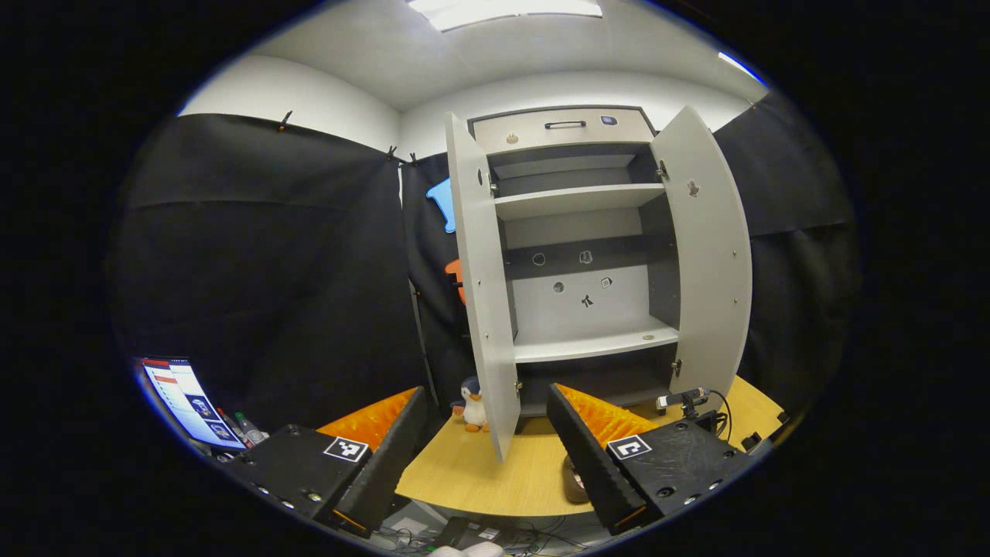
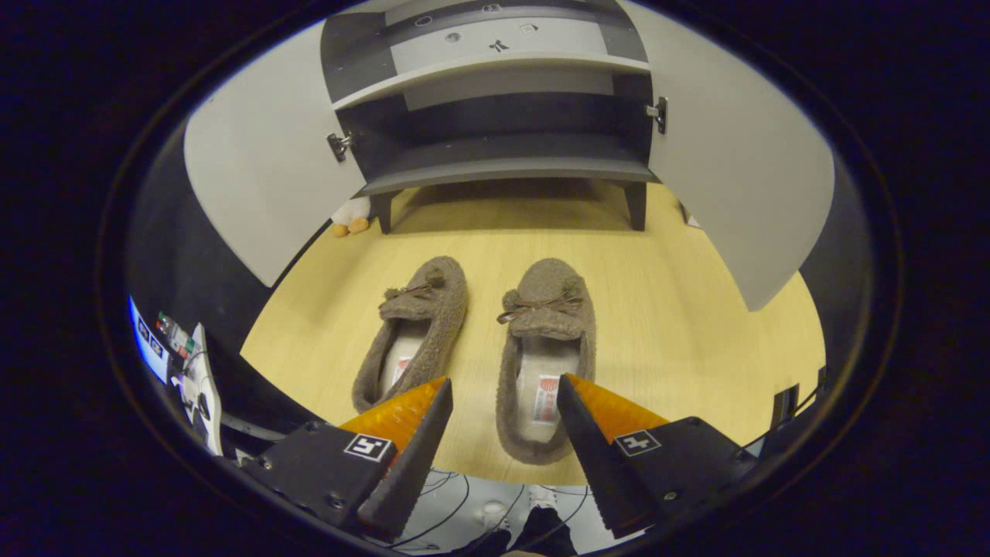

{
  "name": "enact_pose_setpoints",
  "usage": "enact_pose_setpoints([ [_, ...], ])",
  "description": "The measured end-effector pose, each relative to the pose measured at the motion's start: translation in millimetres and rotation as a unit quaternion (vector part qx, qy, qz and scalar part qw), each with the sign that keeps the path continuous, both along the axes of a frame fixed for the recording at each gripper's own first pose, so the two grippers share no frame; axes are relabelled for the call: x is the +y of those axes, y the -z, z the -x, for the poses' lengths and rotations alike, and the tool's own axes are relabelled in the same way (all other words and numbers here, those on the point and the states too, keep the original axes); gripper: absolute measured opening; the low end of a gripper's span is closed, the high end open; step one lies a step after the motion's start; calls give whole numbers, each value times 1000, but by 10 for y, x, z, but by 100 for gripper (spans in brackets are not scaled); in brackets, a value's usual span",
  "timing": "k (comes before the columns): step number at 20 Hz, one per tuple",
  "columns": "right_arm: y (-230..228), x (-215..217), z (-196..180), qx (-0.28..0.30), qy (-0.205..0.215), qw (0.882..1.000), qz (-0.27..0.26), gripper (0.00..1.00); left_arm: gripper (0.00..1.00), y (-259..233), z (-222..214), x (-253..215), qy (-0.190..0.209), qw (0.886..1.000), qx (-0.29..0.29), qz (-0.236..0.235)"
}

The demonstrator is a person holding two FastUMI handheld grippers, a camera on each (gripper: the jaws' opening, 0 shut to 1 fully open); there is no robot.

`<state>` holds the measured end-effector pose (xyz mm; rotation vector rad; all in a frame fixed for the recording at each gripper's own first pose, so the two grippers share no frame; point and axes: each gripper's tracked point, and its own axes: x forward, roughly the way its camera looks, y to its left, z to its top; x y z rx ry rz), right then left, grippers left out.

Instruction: Grab one shoe with the right hand and put it into the shoe cabinet, grab the other shoe with the left hand and put it into the shoe cabinet; then close the right door with the right hand and the left door with the left hand.

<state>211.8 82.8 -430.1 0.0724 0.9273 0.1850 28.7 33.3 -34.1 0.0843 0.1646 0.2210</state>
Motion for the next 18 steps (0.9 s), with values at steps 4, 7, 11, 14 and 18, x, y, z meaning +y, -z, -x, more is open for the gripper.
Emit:
enact_pose_setpoints([
  [4,244,68,-251,13,-1,1000,-6,88,96,37,-160,-51,-7,1000,11,2],
  [7,333,106,-522,-4,-5,1000,-1,88,96,36,-343,-119,-14,1000,9,16],
  [11,499,152,-791,-9,5,1000,-5,86,96,96,-450,-138,-31,999,22,25],
  [14,612,118,-921,-12,7,1000,2,77,96,162,-478,-118,-42,998,32,25],
  [18,612,142,-1029,-10,-11,1000,-8,35,96,193,-535,-119,-49,998,33,27],
])
